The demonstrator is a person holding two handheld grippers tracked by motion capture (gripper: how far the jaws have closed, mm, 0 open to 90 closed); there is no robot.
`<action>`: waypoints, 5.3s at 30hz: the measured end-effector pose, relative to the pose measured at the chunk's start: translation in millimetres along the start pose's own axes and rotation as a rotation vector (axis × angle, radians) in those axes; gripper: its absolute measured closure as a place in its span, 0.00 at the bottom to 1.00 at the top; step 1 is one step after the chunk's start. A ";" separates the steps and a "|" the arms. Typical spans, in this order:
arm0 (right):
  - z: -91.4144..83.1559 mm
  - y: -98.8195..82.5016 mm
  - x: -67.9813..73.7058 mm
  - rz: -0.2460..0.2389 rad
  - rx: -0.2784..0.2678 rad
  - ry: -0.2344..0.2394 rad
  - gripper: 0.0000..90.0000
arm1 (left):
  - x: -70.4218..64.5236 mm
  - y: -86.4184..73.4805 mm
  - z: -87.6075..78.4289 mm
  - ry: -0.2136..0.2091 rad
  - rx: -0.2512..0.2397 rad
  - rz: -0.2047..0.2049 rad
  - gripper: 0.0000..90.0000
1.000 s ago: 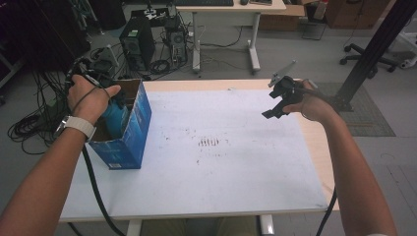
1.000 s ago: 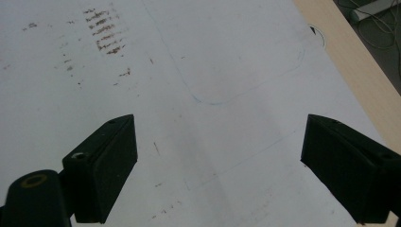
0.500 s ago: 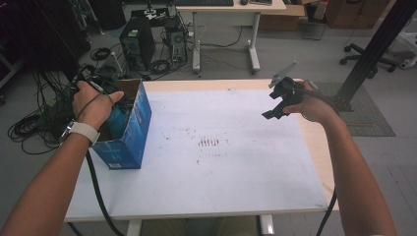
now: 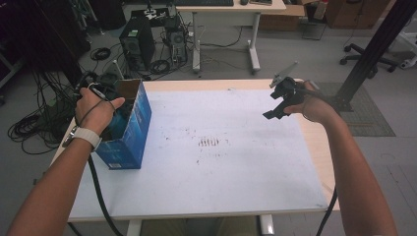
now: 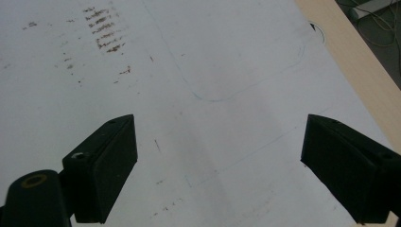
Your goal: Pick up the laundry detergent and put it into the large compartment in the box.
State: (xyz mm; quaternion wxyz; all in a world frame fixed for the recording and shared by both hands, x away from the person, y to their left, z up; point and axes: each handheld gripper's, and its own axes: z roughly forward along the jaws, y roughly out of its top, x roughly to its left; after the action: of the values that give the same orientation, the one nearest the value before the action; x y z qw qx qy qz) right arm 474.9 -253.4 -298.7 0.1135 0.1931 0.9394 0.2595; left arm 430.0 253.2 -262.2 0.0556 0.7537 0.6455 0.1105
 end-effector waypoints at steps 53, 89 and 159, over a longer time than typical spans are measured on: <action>3.6 0.1 2.2 0.003 0.015 0.006 0.13 | 12.7 -2.0 19.4 -0.040 0.007 -0.003 0.34; 0.4 -1.9 4.5 0.003 0.003 0.005 0.13 | 7.5 -2.4 9.9 -0.008 0.005 0.026 0.22; -13.9 -6.8 11.2 0.008 -0.001 -0.007 0.13 | -7.6 -5.6 -49.9 -0.007 -0.019 0.123 0.11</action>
State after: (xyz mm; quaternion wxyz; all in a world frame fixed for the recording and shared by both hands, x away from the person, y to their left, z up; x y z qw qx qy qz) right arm 458.4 -260.2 -291.8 0.1155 0.1978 0.9381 0.2596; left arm 411.6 243.7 -215.8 0.0581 0.7916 0.5968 0.1174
